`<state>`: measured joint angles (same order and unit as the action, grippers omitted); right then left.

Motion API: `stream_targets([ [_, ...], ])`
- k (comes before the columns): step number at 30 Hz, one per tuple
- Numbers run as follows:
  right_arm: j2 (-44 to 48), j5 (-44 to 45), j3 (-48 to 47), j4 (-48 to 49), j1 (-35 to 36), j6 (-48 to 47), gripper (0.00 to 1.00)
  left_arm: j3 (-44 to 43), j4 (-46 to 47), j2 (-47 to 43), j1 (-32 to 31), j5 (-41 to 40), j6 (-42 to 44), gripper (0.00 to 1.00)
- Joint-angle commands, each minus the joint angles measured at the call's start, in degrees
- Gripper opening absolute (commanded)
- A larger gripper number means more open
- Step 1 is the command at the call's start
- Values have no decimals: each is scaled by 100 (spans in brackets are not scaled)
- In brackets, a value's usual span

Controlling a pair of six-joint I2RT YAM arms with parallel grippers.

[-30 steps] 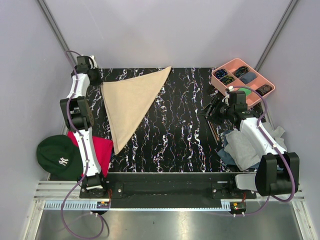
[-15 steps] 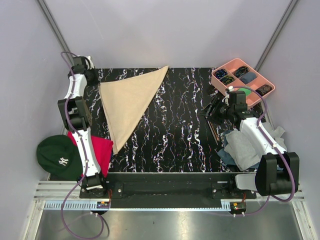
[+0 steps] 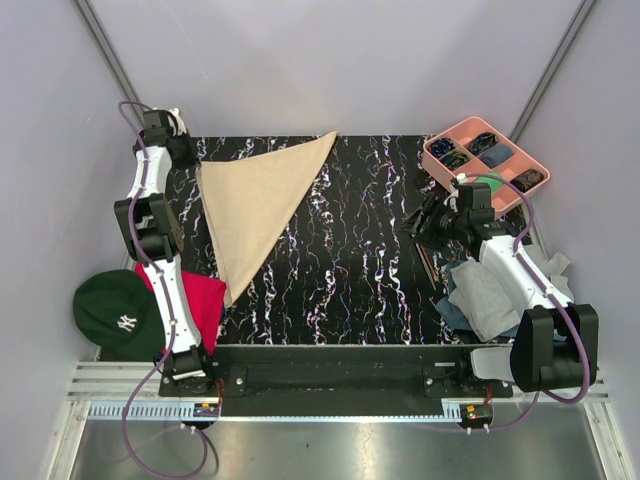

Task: Fold the napkin, place the utensils inside, and roll it up
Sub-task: Fold the napkin

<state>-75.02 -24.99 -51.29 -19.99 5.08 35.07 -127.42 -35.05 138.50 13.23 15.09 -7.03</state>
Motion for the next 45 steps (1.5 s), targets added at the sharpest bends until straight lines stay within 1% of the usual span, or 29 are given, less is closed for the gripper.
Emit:
stream_targets([
  [1, 111, -32, 40, 65, -34, 53, 64, -258, 130, -455, 39, 231, -97, 0],
  [12, 181, -32, 101, 65, -34, 79, 64, -240, 121, -763, 39, 161, -18, 0],
  [23, 199, -41, 145, 65, -25, 88, 64, -205, 103, -710, 56, 38, 61, 0],
  [39, 41, -14, 110, 56, -25, 53, 64, -644, 244, 370, 179, 46, 35, 0],
  [41, -38, 21, 110, 65, -16, 44, 64, -679, 279, 467, 171, 55, 35, 26],
  [42, -100, 21, 101, 65, -25, 35, 64, -688, 305, 476, 179, 47, 26, 35],
  [43, -135, 21, 93, 109, -25, 35, 64, -688, 314, 477, 179, 38, 9, 57],
  [45, -275, 3, 75, 162, 2, 18, 64, -645, 341, 407, 179, 3, -18, 74],
])
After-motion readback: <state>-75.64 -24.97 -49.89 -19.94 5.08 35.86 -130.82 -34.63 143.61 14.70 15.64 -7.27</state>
